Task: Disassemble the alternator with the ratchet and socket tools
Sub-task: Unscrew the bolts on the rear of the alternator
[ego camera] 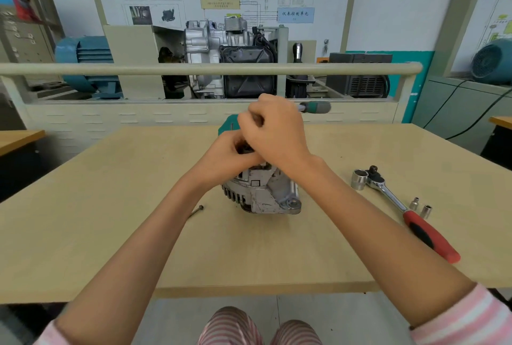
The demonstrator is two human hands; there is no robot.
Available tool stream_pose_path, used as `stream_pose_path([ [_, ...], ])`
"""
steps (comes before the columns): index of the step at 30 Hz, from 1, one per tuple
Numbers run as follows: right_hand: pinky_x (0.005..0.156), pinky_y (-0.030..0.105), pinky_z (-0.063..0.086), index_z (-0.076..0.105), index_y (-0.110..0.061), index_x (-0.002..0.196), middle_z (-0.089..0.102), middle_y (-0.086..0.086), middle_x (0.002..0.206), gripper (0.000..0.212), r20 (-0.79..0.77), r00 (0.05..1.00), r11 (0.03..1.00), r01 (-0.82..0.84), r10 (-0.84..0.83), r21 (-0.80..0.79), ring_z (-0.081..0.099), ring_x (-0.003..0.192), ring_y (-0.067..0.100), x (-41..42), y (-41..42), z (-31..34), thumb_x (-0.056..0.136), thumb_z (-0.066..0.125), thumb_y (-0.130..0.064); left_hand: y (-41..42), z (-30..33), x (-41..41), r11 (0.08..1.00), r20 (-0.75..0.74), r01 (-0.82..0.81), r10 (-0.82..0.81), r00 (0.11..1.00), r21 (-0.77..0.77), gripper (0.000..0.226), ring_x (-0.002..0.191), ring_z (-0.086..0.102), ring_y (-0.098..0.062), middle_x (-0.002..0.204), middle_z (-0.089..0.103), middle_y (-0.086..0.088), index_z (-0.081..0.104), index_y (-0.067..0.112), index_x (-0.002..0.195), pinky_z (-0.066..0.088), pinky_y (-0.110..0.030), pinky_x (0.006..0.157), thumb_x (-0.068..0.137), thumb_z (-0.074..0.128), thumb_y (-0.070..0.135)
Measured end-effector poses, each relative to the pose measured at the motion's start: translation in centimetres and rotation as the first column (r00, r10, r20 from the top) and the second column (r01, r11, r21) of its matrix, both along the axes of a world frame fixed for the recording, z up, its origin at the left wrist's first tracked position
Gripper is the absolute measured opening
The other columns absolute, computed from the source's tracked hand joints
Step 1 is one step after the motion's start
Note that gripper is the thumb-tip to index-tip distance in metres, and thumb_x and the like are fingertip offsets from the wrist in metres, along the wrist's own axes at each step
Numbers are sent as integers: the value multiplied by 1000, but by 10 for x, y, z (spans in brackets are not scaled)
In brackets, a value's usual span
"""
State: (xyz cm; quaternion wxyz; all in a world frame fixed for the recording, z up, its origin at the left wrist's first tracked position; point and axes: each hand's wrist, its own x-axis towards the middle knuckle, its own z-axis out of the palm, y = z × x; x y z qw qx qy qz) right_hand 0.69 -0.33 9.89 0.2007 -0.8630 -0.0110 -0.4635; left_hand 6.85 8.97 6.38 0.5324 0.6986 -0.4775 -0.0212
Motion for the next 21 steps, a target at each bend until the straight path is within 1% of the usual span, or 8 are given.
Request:
stream_pose_path([
  [3,56,32,27,33,-12,47,30,-5,51,30,54,963,951,-269,263,152,31,52,11,0,-6,1,74,45,-15,0,-1,3,1000,-6,15,-15,1000,-10,7,68,61,-2,69,69,6,68,10,79,47,-15,62,82,67,4],
  [6,57,33,30,37,-11,50,32,-4,53,27,76,953,943,-303,295,135,34,55,14,-2,-6,-1,75,47,-13,0,-2,7,1000,-6,-1,1,1000,-25,4,70,60,-9,74,69,-10,65,-2,84,48,-21,63,80,67,1],
  [8,61,32,30,49,-12,54,40,0,58,25,35,996,996,-77,79,-54,43,62,20,0,-1,-3,78,48,-19,-2,-2,6,1000,14,-21,21,1000,-22,10,73,59,-9,80,67,-16,64,2,87,48,-27,64,79,64,-4],
  [10,68,32,25,65,-10,71,53,6,71,29,6,939,891,327,-343,-314,49,74,25,5,10,-5,84,47,-29,-4,0,2,998,27,-46,47,999,-45,25,72,59,2,82,66,-1,59,15,93,49,-21,62,79,61,-5],
  [12,69,33,19,67,-10,81,56,7,79,34,-20,857,797,470,-515,-379,46,75,24,7,15,-3,87,43,-34,-5,0,0,997,21,-53,54,998,-55,31,70,58,9,83,64,7,56,19,95,47,-14,59,79,59,-7],
  [14,68,32,22,62,-12,68,45,2,67,33,-53,905,867,386,-422,-317,38,67,21,5,12,1,87,43,-32,-5,0,1,998,4,-56,56,998,-37,27,72,59,3,83,66,-1,59,17,93,49,-20,63,78,61,-6],
  [17,62,32,30,35,-16,46,36,1,54,39,-28,999,998,18,-20,-66,39,59,20,0,2,1,83,49,-19,-1,-1,3,1000,1,-26,26,1000,4,17,71,60,-6,77,70,-7,65,14,81,48,-25,65,78,65,-2],
  [21,59,31,32,44,-6,49,41,5,53,31,42,982,981,-186,184,59,40,59,18,0,-1,1,78,47,-15,1,0,2,1000,9,16,-16,1000,-20,25,68,62,-1,67,69,9,66,24,74,48,-14,61,79,65,0],
])
